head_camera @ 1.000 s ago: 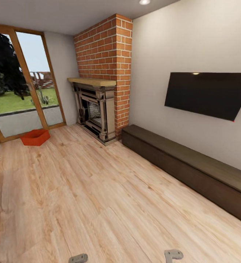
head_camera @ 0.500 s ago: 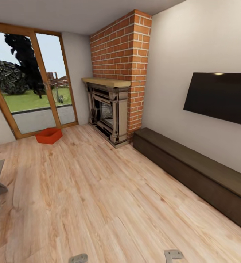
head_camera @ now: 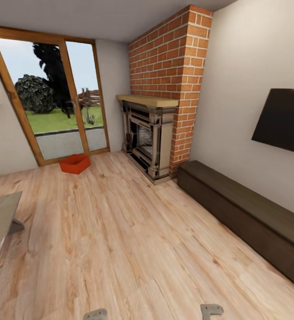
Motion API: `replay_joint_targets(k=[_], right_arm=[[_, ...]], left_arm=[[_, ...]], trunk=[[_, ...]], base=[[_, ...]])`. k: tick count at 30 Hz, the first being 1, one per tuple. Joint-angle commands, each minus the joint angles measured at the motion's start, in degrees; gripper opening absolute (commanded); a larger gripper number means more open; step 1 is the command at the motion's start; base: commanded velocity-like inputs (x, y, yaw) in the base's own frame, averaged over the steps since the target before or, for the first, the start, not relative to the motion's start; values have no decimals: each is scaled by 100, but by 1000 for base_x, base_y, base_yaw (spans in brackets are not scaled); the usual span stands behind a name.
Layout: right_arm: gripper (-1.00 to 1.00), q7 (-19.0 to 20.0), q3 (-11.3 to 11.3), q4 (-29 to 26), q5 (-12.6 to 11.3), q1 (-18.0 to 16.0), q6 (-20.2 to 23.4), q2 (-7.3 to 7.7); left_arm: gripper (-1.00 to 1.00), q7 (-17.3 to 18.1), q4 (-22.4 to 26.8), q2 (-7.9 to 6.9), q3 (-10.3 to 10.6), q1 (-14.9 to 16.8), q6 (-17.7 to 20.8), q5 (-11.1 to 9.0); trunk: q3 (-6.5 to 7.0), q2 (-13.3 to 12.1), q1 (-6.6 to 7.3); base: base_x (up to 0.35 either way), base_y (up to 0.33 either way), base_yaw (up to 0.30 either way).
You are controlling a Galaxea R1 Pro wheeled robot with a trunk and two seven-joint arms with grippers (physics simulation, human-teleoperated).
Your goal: Move the two storage containers from the living room to the garage. In the garage, place one container on the floor and stack the other container on top of it (either order is fine).
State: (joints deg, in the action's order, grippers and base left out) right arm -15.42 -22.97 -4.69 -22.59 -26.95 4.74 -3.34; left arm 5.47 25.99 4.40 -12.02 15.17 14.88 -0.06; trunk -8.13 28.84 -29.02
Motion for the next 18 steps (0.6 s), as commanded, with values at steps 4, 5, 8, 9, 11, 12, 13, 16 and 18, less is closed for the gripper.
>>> replay_joint_targets(k=[4,5,8,9,11,12,13,16,18], right_arm=[[100,-33,-49,-14,-39,-2,42,1],[100,-34,-49,-14,-38,-2,41,1],[100,-33,-49,-14,-38,-3,42,3],[100,-33,-49,-14,-40,-1,43,2],[100,-33,-49,-14,-37,-1,43,0],[100,-32,-49,-14,-37,-1,43,0],[100,-32,-49,-14,-38,0,42,0],[100,-31,-49,-14,-36,-1,41,2],[100,-33,-49,-14,-35,-2,41,1]], left_arm=[[100,33,11,8,-42,3,42,-2],[100,33,11,8,-43,3,42,-3],[100,33,11,8,-41,3,42,3],[100,33,11,8,-41,3,42,0],[100,33,11,6,-41,3,42,-2],[100,33,11,6,-42,3,42,-2],[100,33,11,5,-42,3,42,-3],[100,33,11,6,-42,3,42,2],[100,33,11,4,-40,3,42,-1]], trunk=[[-10,9,-6],[-10,9,-6],[-10,9,-6],[-10,9,-6],[-10,9,-6],[-10,9,-6],[-10,9,-6],[-10,9,-6],[-10,9,-6]], base=[[333,0,218],[333,0,218],[333,0,218],[333,0,218],[333,0,218],[333,0,218],[333,0,218],[333,0,218],[333,0,218]])
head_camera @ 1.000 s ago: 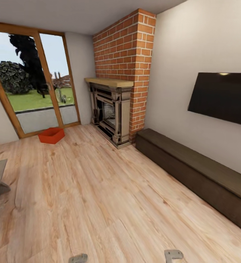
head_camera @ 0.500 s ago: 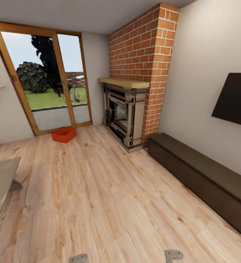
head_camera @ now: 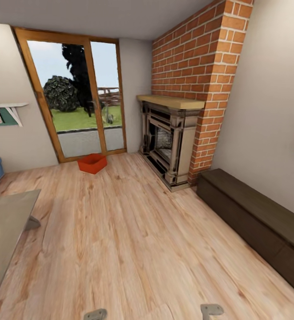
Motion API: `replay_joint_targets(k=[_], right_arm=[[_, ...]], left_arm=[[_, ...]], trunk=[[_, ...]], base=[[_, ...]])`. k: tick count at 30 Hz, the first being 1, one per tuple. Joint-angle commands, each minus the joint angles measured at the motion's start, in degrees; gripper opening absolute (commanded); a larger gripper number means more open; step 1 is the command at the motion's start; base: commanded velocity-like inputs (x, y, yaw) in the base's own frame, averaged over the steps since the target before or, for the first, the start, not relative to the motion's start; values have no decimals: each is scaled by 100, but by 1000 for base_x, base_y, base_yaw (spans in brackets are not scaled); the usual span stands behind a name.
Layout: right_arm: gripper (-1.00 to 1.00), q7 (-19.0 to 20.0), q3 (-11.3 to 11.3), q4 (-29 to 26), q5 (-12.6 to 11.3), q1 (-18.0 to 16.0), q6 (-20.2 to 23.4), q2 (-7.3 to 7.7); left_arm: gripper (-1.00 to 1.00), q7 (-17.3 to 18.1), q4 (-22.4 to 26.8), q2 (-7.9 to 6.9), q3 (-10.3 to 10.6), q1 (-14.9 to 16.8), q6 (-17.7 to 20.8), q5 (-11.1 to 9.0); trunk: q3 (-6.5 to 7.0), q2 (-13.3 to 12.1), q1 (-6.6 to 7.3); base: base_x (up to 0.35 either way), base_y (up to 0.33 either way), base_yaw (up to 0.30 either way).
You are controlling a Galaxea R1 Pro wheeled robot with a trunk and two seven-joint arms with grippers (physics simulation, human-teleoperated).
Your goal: Move the two storage containers from the living room to the garage. In the garage, place one container on the floor and stack the other container on top of it (either order is fine).
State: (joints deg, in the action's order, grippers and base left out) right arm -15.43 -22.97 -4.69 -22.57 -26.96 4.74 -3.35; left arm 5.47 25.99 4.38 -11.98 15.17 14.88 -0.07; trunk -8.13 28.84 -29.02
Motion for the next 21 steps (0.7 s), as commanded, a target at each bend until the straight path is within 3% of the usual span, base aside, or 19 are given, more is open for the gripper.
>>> replay_joint_targets(k=[1,21], right_arm=[[100,-32,-49,-14,-37,-2,41,1],[100,-33,-49,-14,-40,-2,41,1]], left_arm=[[100,33,11,7,-45,3,42,0],[100,33,11,8,-50,3,42,-1]], trunk=[[-11,9,-6],[-11,9,-6]], base=[[333,0,218],[333,0,218]])
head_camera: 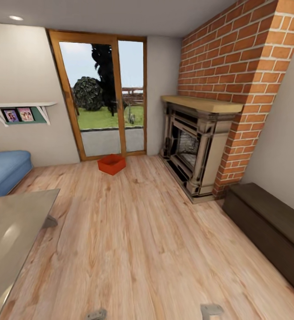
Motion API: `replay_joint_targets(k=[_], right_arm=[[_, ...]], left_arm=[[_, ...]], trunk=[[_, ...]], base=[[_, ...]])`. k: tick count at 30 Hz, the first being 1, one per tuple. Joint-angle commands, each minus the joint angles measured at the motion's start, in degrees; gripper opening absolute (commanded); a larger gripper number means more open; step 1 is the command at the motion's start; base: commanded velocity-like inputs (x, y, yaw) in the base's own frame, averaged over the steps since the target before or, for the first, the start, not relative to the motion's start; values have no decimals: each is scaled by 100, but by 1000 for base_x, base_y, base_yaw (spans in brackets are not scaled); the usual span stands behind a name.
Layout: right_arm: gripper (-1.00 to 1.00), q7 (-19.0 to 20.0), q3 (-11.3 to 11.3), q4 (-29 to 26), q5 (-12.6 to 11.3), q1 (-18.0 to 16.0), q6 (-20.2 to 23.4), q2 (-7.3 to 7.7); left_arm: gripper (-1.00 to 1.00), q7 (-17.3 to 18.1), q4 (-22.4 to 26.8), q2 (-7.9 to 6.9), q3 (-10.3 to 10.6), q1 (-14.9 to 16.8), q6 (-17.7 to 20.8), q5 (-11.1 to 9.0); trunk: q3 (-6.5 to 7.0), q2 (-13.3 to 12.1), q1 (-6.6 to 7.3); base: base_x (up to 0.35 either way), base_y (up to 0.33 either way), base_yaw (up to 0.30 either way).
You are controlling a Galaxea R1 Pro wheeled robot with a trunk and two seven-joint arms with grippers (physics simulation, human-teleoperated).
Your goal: Move the two storage containers from the living room to the garage. In the garage, place one container on the floor and stack the other container on top of it (either order is fine).
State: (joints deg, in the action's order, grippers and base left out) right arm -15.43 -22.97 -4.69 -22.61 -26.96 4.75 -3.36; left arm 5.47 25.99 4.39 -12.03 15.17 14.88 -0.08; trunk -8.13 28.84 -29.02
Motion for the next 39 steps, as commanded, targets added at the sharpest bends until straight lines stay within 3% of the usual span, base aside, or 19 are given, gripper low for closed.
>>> replay_joint_targets(k=[1,26,39], right_arm=[[100,-33,-49,-14,-36,0,39,2],[100,-30,-58,-14,-35,-1,44,-7],[100,-32,-58,-14,-35,-2,44,-7]], left_arm=[[100,33,11,8,-45,3,42,0],[100,33,11,10,-39,3,42,12],[100,33,11,10,-36,3,42,15]], trunk=[[-11,9,-6],[-11,9,-6],[-11,9,-6]], base=[[333,0,218],[333,0,212],[333,0,74]])
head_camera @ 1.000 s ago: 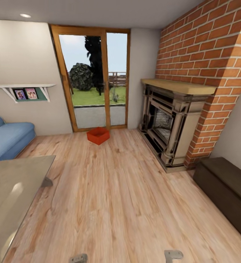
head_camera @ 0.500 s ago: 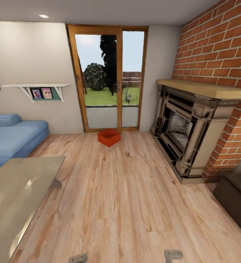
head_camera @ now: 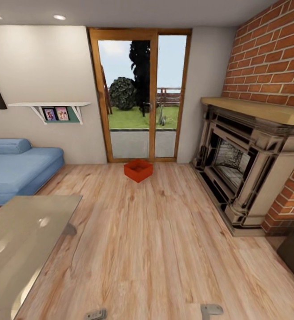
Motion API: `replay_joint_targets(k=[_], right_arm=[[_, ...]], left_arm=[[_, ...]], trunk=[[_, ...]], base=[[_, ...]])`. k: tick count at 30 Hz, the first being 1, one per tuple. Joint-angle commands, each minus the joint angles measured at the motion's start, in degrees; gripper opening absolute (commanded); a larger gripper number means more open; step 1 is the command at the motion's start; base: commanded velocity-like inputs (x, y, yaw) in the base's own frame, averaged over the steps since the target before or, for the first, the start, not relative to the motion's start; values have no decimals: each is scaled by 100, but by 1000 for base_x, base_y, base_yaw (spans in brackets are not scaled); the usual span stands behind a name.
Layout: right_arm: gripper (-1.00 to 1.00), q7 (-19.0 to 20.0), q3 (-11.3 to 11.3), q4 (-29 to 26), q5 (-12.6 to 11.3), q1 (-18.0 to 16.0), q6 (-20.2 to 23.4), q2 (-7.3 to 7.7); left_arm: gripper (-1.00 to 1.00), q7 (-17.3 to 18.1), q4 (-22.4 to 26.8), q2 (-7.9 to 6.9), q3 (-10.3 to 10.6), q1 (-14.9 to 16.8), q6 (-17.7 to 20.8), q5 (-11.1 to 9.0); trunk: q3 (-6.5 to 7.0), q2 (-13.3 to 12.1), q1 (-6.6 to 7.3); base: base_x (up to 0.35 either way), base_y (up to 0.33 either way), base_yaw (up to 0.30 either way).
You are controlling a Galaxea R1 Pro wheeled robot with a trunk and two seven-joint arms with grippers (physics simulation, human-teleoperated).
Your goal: Move the two storage containers from the living room to the garage. In the garage, place one container on the floor and stack the other container on top of it (either order is fine).
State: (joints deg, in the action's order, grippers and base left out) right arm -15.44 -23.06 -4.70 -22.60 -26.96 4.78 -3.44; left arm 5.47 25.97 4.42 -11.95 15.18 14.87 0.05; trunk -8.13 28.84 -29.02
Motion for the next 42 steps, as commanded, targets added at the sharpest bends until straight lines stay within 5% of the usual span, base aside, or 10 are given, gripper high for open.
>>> replay_joint_targets(k=[1,42], right_arm=[[100,-31,-49,-13,-37,-3,40,1],[100,-33,-49,-13,-35,-2,40,1]], left_arm=[[100,33,13,6,-44,2,42,-1],[100,33,13,6,-44,2,42,4]], trunk=[[-10,9,-6],[-10,9,-6]], base=[[333,0,5],[333,0,0]])
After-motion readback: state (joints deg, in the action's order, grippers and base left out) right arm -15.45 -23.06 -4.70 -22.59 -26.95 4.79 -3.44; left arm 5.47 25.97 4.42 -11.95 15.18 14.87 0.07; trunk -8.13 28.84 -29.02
